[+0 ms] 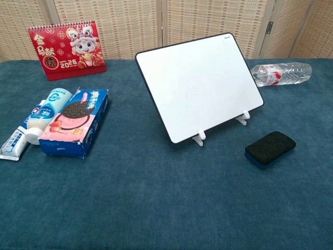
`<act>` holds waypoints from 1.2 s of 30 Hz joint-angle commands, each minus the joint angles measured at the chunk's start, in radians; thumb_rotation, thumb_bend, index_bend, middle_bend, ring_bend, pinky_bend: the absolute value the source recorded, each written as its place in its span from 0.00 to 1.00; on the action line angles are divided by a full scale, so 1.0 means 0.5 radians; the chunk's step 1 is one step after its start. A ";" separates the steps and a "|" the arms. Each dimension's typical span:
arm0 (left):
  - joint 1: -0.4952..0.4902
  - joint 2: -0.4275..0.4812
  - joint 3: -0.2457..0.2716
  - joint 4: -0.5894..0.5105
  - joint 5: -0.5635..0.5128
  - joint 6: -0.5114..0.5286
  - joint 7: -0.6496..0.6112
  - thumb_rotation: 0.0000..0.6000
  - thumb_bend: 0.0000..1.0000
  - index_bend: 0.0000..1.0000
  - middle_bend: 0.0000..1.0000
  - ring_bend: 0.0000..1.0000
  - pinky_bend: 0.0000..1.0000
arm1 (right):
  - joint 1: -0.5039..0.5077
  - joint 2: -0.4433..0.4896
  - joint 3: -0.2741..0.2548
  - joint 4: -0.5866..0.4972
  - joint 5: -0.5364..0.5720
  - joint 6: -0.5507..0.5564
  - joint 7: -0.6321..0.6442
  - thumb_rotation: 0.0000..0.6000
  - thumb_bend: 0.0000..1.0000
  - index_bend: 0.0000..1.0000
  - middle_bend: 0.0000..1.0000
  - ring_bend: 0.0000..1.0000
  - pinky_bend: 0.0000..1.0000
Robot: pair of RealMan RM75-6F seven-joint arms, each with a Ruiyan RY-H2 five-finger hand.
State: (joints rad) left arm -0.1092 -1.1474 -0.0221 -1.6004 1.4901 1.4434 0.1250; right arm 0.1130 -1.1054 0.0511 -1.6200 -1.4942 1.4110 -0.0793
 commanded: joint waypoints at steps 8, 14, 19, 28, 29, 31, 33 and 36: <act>-0.028 -0.010 0.000 -0.012 -0.070 -0.096 0.035 0.90 0.13 0.00 0.12 0.11 0.30 | 0.106 -0.054 -0.075 0.091 -0.184 -0.132 0.139 1.00 0.28 0.01 0.00 0.00 0.00; -0.036 0.020 -0.050 0.034 -0.138 -0.110 -0.095 0.91 0.13 0.00 0.12 0.12 0.31 | 0.412 -0.078 -0.078 0.130 -0.393 -0.459 0.237 1.00 0.28 0.15 0.00 0.00 0.00; -0.019 0.040 -0.081 0.046 -0.190 -0.085 -0.156 0.91 0.13 0.00 0.12 0.12 0.31 | 0.592 -0.151 -0.002 0.071 -0.218 -0.792 -0.148 1.00 0.28 0.21 0.00 0.00 0.00; -0.006 0.049 -0.086 0.039 -0.228 -0.085 -0.155 0.92 0.13 0.00 0.12 0.12 0.31 | 0.742 -0.336 0.075 0.070 0.187 -1.044 -0.781 1.00 0.28 0.24 0.00 0.00 0.00; -0.007 0.049 -0.088 0.036 -0.240 -0.091 -0.148 0.93 0.13 0.00 0.12 0.12 0.31 | 0.759 -0.367 0.078 0.089 0.229 -1.061 -0.832 1.00 0.28 0.24 0.00 0.00 0.00; -0.005 0.050 -0.090 0.027 -0.255 -0.094 -0.134 0.94 0.13 0.00 0.12 0.12 0.31 | 0.790 -0.428 0.080 0.134 0.284 -1.083 -0.899 1.00 0.28 0.24 0.00 0.00 0.00; -0.003 0.052 -0.090 0.018 -0.254 -0.089 -0.130 0.97 0.13 0.00 0.12 0.12 0.31 | 0.813 -0.486 0.082 0.182 0.317 -1.092 -0.940 1.00 0.28 0.24 0.00 0.00 0.00; 0.003 0.059 -0.089 0.011 -0.249 -0.080 -0.137 0.98 0.13 0.00 0.12 0.12 0.31 | 0.844 -0.575 0.083 0.246 0.374 -1.095 -0.997 1.00 0.28 0.24 0.00 0.00 0.00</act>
State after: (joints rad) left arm -0.1083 -1.1185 -0.0666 -1.5947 1.3650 1.4028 0.0570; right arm 0.5199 -1.3684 0.0895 -1.5179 -1.3240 0.8709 -0.5567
